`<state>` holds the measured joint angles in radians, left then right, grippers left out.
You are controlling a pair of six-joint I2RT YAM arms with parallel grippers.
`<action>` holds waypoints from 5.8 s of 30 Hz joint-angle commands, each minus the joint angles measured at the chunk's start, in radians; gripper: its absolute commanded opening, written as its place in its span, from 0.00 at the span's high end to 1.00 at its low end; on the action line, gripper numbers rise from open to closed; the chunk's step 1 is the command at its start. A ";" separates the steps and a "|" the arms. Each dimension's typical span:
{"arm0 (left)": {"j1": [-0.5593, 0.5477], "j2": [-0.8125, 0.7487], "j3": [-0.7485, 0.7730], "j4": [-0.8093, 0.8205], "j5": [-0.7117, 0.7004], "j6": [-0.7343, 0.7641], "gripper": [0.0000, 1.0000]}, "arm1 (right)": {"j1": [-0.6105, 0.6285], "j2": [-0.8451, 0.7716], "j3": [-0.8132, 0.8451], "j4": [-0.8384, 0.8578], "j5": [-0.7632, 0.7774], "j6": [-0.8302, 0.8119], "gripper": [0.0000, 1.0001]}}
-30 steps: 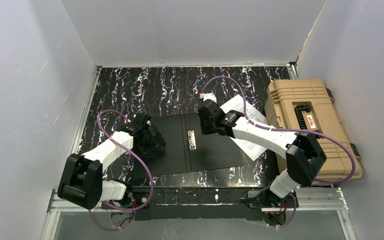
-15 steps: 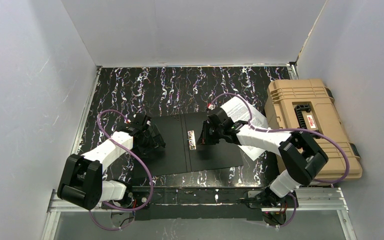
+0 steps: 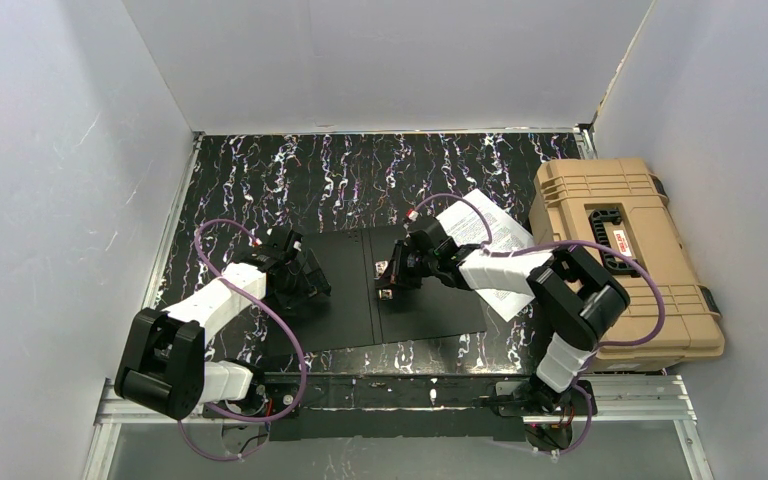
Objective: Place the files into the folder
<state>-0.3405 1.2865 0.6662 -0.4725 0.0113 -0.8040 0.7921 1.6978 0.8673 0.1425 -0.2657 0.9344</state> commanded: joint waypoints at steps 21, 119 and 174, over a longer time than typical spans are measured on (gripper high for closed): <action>0.000 -0.016 -0.005 -0.038 -0.014 0.014 0.02 | -0.096 0.211 0.239 0.087 -0.073 0.008 0.99; 0.000 -0.199 0.132 -0.154 0.057 0.120 0.02 | -0.241 -0.081 0.294 -0.605 0.486 -0.605 0.99; 0.007 -0.259 0.649 -0.052 0.388 0.074 0.02 | 0.240 -0.487 0.463 -0.580 0.097 -0.973 0.99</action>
<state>-0.3393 1.0161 1.2808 -0.5072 0.3534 -0.7170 0.9825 1.1946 1.2728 -0.4255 -0.2092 0.0177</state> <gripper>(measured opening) 0.981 0.028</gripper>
